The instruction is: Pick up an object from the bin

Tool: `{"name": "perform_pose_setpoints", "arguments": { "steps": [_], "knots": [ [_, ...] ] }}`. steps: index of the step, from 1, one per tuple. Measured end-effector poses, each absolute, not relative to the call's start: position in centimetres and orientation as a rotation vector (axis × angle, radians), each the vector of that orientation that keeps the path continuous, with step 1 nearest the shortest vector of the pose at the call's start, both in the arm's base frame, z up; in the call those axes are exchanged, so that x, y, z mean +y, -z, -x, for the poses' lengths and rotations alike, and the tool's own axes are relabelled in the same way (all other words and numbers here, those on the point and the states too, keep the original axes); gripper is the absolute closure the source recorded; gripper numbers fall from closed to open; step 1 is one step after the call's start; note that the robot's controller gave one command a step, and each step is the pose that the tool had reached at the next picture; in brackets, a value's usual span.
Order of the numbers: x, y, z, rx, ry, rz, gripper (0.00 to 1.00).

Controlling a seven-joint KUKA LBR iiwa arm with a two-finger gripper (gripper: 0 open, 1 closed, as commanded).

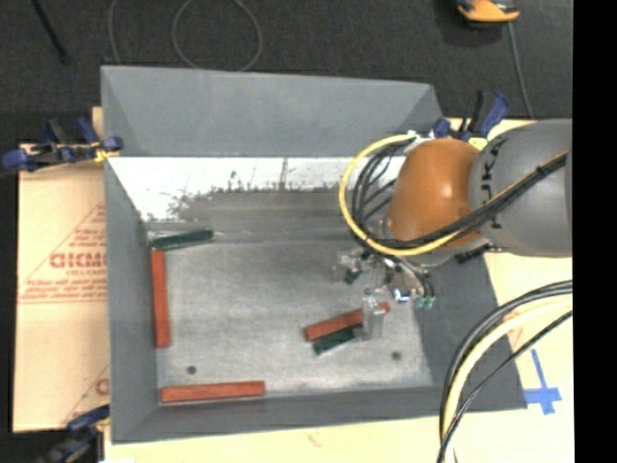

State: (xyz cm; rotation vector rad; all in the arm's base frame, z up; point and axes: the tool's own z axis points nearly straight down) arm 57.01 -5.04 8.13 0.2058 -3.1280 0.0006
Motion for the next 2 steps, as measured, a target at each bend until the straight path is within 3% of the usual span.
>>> {"name": "perform_pose_setpoints", "arguments": {
  "steps": [1,2],
  "knots": [
    [-7.8,-7.09,-49.32,-3.133,0.002,-0.203,0.0],
    [-7.71,-7.16,-49.66,-3.139,0.001,-0.204,1.0]
  ]
}}
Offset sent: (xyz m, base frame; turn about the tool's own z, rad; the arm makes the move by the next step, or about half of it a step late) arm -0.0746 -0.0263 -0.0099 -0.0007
